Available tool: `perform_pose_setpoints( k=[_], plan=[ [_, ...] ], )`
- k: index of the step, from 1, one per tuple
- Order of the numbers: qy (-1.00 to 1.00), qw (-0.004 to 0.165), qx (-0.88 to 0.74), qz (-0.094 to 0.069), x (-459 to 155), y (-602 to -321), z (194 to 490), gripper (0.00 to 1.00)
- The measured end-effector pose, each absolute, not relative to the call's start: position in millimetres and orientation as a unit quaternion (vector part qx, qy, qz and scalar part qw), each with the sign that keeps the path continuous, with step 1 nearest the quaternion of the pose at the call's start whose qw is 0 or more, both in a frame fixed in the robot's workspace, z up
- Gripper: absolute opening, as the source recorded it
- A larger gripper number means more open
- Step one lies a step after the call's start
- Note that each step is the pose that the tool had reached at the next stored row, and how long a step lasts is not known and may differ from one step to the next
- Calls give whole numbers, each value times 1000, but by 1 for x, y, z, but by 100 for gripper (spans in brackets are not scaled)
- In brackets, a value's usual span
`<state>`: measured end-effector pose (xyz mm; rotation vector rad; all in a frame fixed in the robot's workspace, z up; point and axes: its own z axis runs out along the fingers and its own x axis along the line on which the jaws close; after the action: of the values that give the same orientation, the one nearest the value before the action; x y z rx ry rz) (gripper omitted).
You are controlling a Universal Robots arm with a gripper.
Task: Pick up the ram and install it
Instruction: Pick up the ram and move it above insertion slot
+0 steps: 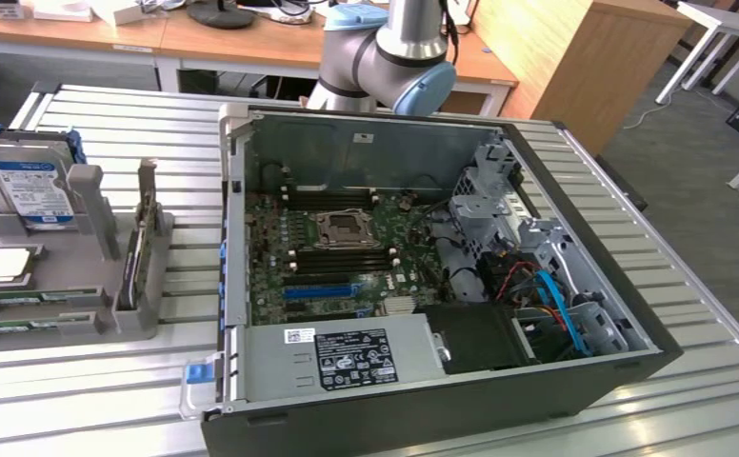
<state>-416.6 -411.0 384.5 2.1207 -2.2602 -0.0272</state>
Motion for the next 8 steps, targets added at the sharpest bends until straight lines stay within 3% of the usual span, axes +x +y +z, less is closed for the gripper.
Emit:
perform_pose_setpoints(
  k=[6, 8],
  plan=[
    [-729, 21, 684, -9, -417, -411, 384, 11],
    [-729, 21, 684, -9, -417, -411, 384, 17]
  ],
)
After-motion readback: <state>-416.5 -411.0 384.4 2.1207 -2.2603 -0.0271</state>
